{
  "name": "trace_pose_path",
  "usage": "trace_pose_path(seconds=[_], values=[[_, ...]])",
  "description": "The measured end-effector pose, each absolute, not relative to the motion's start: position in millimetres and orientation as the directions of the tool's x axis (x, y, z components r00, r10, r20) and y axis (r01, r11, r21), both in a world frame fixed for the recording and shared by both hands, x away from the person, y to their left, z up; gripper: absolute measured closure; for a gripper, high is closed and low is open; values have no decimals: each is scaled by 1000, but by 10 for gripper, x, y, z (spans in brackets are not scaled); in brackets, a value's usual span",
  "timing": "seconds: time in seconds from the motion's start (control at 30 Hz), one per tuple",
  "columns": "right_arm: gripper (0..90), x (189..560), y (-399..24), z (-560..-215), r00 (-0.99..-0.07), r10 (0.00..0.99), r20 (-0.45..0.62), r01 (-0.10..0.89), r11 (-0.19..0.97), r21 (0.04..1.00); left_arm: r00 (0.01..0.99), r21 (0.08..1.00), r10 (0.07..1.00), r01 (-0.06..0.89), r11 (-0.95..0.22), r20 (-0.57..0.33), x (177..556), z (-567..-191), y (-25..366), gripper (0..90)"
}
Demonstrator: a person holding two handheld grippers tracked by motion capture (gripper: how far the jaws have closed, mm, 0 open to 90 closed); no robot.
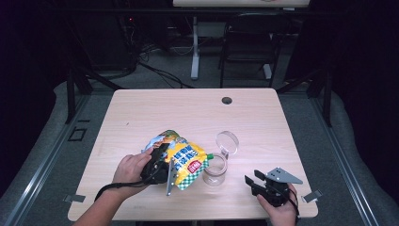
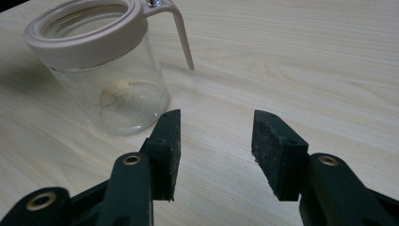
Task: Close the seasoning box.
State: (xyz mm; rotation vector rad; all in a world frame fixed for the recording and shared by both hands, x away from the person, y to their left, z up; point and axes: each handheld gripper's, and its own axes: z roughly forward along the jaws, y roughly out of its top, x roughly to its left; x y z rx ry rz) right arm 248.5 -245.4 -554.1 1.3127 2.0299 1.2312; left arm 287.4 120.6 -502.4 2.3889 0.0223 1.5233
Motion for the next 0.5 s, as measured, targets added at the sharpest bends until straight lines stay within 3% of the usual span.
trace_pose_path(seconds=[0.5], values=[[528, 2484, -2452, -5537, -462, 881, 103, 500, 163, 851, 409, 198, 114, -171, -965, 905, 2871, -5024, 1156, 635]])
